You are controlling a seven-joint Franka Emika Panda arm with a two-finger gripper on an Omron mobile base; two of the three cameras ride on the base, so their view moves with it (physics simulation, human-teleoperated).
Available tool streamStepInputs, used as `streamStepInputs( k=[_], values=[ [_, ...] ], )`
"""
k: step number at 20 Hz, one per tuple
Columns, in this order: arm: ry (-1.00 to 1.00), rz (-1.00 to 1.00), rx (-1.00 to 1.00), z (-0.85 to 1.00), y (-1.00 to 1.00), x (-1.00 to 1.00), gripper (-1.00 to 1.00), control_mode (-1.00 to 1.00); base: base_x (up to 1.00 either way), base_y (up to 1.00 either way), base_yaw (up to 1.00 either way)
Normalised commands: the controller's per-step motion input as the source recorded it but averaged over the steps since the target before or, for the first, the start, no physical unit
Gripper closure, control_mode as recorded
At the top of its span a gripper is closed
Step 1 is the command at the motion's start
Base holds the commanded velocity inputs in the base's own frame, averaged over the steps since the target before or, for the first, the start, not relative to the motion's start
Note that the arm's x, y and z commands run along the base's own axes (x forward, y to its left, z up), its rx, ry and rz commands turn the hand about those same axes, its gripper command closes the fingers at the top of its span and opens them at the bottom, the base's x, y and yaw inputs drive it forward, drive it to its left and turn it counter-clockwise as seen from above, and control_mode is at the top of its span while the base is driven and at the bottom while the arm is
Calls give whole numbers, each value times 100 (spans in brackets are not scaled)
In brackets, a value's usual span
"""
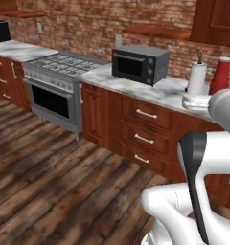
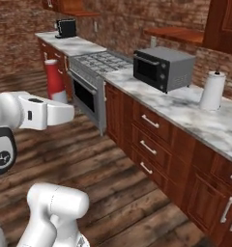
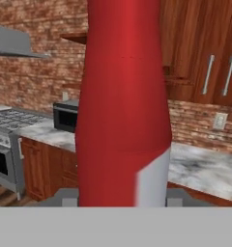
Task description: Take 2 condiments from the cabinet and move them on the counter near the stove.Make sure the condiments are lined up with each other, next to each other.
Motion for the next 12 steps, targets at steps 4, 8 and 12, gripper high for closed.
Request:
streamStepInputs(
  k=[4,8,12],
  values=[
    [0,0,0,0,0,0,100,100,76,64,11],
    [0,0,0,0,0,0,100,100,100,74,3],
    [0,0,0,0,0,0,100,100,100,96,0]
  ],
)
